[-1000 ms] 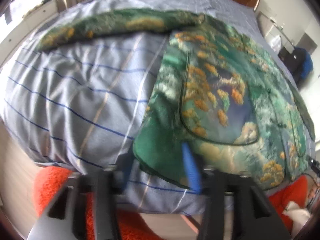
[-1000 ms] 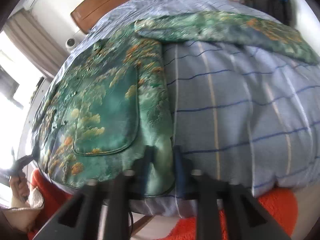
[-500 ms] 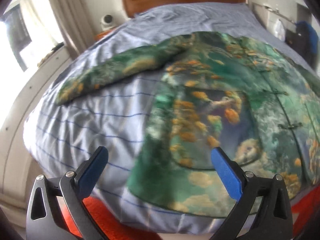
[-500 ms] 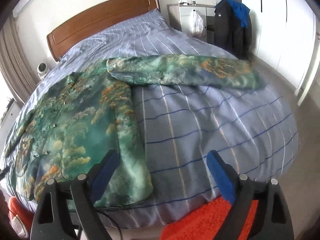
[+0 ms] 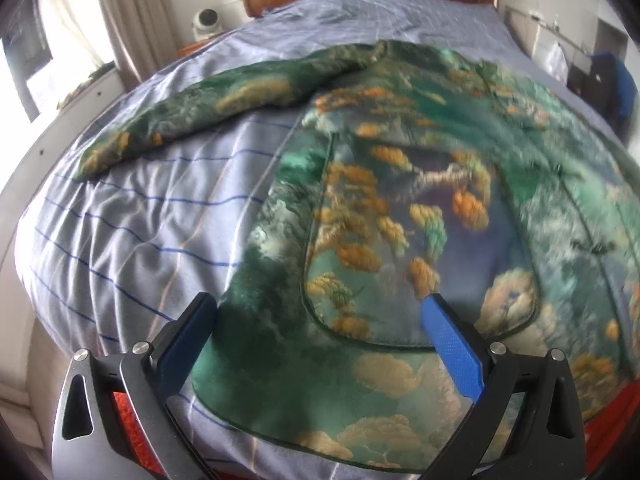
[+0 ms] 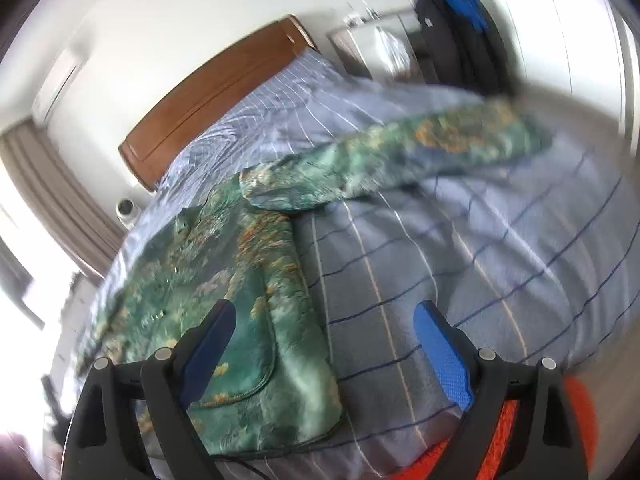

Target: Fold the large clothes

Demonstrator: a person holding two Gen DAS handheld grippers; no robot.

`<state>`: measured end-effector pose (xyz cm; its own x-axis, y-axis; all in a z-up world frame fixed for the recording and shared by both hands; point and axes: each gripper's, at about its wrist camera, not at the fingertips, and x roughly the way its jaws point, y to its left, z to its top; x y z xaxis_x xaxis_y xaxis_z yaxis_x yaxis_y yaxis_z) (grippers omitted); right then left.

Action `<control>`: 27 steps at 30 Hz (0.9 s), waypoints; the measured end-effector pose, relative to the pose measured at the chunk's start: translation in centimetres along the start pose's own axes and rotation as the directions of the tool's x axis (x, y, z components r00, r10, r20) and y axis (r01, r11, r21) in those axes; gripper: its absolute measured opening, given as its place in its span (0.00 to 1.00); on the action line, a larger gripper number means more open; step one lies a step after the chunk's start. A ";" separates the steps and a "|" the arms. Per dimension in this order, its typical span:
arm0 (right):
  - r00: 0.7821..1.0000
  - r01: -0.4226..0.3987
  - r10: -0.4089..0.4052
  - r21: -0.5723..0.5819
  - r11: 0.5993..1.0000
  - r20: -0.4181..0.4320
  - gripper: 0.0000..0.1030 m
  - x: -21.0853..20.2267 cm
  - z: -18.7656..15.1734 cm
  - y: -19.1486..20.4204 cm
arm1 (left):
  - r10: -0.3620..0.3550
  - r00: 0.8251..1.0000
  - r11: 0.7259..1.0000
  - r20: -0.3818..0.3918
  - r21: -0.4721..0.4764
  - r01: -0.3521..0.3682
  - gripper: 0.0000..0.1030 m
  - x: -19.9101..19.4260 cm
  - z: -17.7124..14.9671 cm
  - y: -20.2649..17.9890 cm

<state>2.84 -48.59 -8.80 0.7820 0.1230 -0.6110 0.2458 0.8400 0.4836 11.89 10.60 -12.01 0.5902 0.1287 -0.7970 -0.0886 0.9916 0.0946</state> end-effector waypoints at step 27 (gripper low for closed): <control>0.995 0.064 -0.096 0.614 0.786 0.019 0.17 9.6 15.0 -21.7 | 0.068 0.996 0.997 0.057 0.036 -0.070 1.00 0.3 -1.3 -1.1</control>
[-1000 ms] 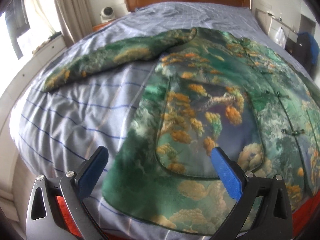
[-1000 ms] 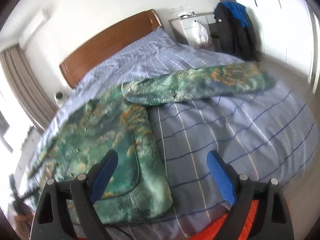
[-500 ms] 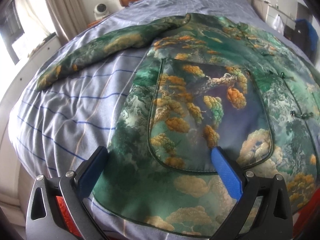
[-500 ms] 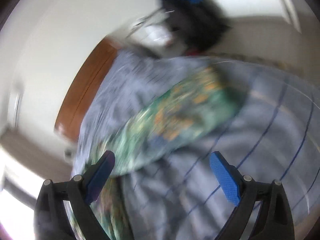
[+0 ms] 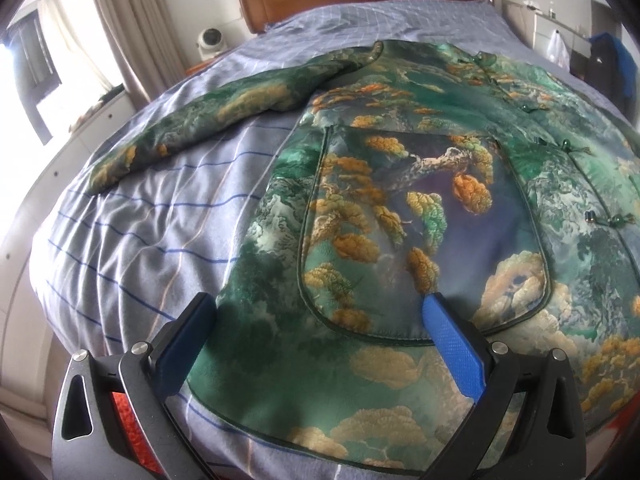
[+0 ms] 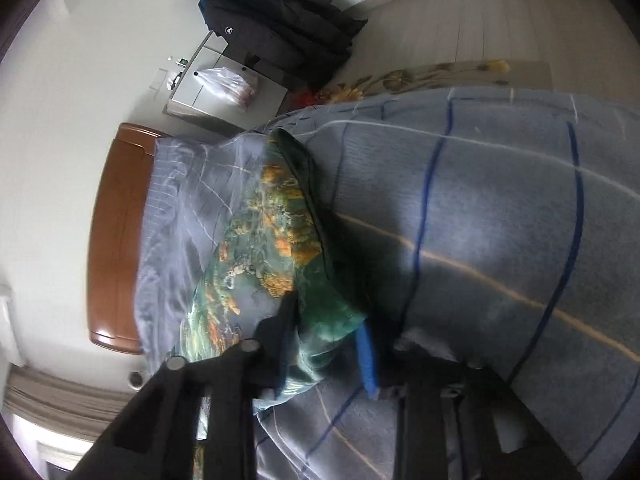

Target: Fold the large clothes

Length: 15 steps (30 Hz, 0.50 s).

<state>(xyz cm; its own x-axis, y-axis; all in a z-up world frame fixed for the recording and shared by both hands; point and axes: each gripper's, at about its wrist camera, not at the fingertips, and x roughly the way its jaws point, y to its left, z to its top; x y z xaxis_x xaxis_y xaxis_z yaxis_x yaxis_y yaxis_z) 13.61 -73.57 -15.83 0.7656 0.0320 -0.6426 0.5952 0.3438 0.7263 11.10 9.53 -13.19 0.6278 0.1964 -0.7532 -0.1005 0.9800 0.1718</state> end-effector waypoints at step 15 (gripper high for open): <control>0.901 -0.423 0.372 -0.630 0.651 -0.221 0.13 -6.3 -17.1 38.1 | -0.057 0.998 0.997 0.028 -0.053 0.058 1.00 0.1 -0.6 1.7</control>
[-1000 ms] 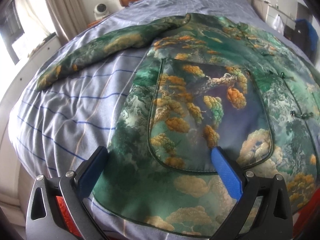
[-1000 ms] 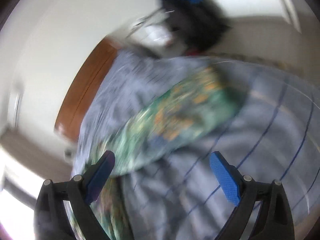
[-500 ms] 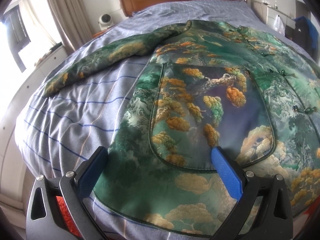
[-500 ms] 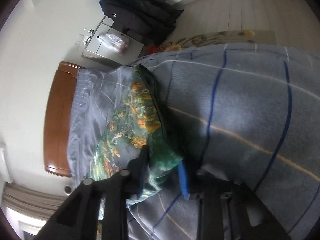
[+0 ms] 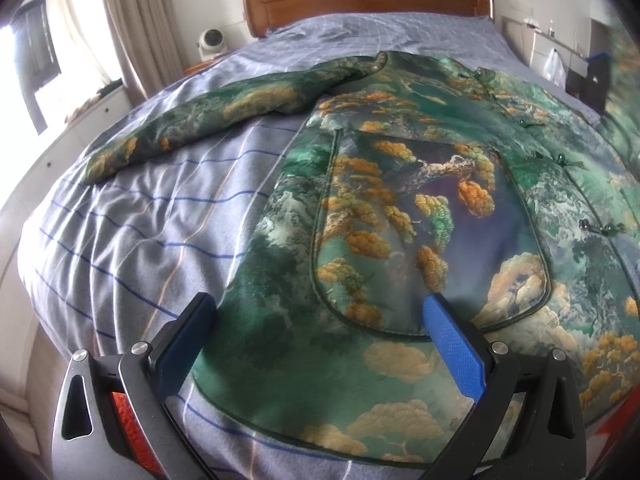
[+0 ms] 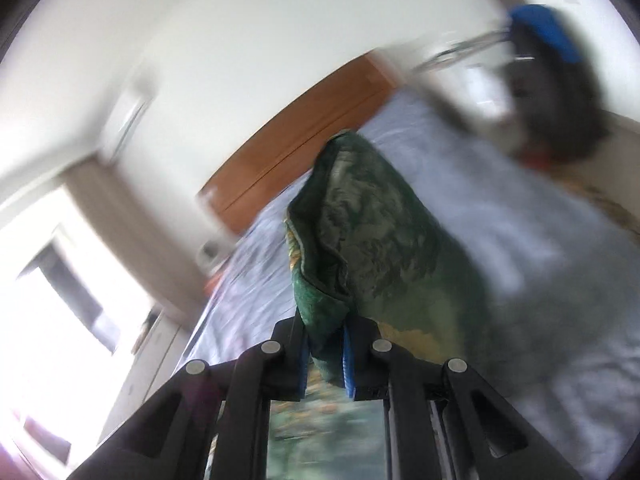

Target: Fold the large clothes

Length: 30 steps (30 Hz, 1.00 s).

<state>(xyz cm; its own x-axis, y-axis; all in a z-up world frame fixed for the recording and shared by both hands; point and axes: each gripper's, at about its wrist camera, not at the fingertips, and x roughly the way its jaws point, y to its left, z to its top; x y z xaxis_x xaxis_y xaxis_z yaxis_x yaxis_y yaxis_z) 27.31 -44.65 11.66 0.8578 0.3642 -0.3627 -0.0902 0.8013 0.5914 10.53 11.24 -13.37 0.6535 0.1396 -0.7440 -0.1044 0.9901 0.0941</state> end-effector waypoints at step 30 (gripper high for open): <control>0.923 -0.006 -0.006 -0.031 0.999 -0.384 0.64 15.8 -16.7 -0.4 | -0.048 0.998 0.997 -0.042 -0.068 0.046 1.00 1.3 -0.1 1.2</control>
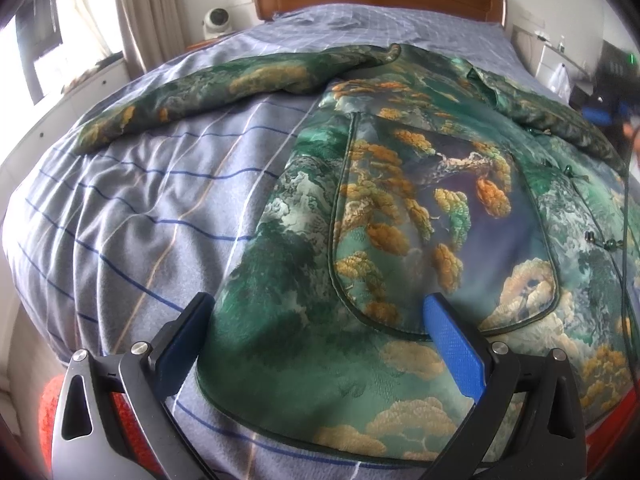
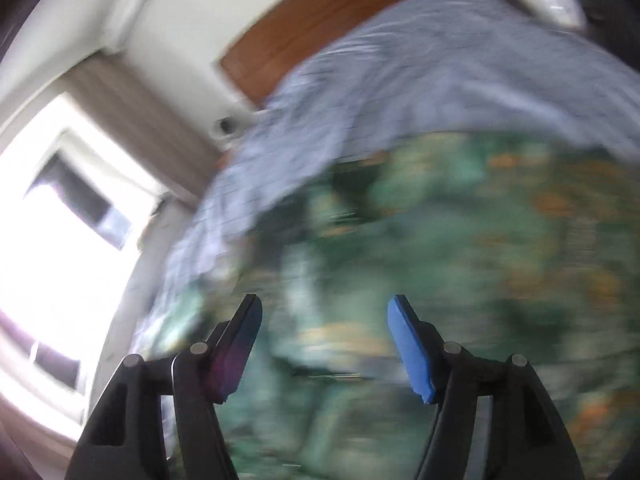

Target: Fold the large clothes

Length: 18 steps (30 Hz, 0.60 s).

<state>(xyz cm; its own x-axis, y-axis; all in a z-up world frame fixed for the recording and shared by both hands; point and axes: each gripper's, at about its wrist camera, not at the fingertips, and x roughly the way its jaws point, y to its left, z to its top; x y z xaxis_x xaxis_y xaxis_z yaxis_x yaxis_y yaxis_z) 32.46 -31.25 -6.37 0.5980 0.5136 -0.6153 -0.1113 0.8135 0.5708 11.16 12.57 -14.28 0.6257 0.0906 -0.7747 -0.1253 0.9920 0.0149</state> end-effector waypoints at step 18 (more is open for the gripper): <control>0.986 0.129 -0.142 -0.142 0.981 -0.082 0.63 1.0 -5.3 2.2 | -0.017 1.000 1.000 -0.021 -0.012 0.017 1.00 -0.1 0.0 0.3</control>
<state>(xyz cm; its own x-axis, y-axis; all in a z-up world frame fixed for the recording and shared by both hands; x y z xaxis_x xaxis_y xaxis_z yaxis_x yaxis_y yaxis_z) 28.64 -27.52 -8.61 0.5403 0.4136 -0.7328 -0.1450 0.9036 0.4031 11.01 12.80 -14.19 0.6111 0.0718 -0.7883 -0.1243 0.9922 -0.0059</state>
